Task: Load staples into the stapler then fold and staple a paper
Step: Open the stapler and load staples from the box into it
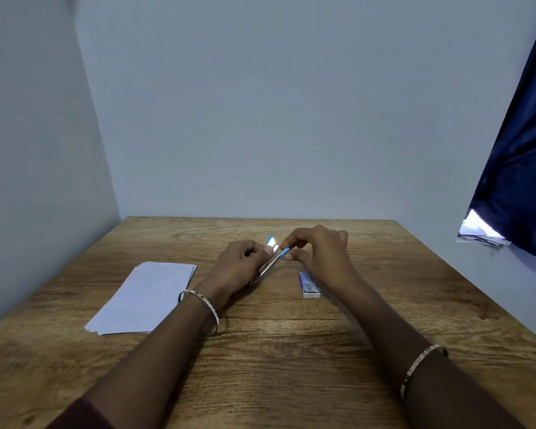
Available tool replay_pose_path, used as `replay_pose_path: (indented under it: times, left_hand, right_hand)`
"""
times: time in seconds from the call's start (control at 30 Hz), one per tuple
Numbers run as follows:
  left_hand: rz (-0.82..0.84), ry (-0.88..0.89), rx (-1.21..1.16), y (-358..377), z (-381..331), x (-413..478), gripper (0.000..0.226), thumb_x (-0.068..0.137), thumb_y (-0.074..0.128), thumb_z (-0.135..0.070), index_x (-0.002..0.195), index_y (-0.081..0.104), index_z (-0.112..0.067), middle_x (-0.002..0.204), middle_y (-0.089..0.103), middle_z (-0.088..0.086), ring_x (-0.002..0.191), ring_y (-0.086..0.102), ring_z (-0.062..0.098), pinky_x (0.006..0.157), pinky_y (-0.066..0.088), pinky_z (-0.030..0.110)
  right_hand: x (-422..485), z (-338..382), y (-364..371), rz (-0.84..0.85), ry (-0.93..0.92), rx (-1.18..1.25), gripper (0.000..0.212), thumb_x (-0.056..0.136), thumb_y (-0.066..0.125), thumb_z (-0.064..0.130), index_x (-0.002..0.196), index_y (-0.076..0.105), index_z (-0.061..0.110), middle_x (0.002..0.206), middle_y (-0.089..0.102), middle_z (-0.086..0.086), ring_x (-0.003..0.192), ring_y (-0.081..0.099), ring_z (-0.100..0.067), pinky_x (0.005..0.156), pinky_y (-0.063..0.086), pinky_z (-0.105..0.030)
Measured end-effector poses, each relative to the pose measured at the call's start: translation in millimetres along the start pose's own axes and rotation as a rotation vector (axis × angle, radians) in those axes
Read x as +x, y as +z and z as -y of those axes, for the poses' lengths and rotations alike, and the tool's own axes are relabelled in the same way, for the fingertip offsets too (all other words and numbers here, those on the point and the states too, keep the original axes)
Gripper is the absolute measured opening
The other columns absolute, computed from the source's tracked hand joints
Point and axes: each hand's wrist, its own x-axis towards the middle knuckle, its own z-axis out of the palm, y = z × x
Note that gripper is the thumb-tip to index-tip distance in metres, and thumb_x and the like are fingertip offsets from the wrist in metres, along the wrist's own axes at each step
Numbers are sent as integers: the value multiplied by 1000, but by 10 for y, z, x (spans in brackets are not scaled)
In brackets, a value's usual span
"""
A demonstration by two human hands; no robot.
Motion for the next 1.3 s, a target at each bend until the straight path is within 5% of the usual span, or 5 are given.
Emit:
replay_pose_path:
  times: [0.23,0.47,0.67,0.87,1.3]
  left_hand:
    - [99,119,-8,32,6,-24,38,106,47,-29,102,63,5,82,66,13,76,57,20,75,41,33]
    - [175,186,-54,47,-22,-72,30,108,40,-22,88,54,-5,64,58,11,52,54,7,55,43,12]
    - [217,182,-82,68,-1,-73,30,108,39,-22,87,52,-5,63,55,5,60,52,15,60,46,14]
    - [228,170,-85,83,16,-66,32,108,39,-24,84,52,-8,64,54,7,59,51,13,70,43,30]
    - [223,97,-241,96,-33,-84,29,108,40,-22,82,47,-10,64,50,6,50,46,10,53,34,23]
  right_hand:
    - [-34,51,-37,108,-7,292,36,65,91,17,94,71,24,90,75,9,91,65,-15,88,53,-47]
    - [-40,12,-16,176,10,337,47,59,94,22,93,62,27,88,74,1,92,63,-22,82,52,-43]
    - [-57,-2,28,198,-10,348,49,62,94,23,90,54,26,80,70,-3,80,63,-23,69,47,-32]
    - [-61,0,38,189,-24,365,47,64,94,23,90,54,23,77,70,-4,76,67,-29,71,55,-48]
    - [-48,3,53,178,-17,372,49,66,93,26,93,52,23,74,72,-17,72,66,-40,70,54,-51]
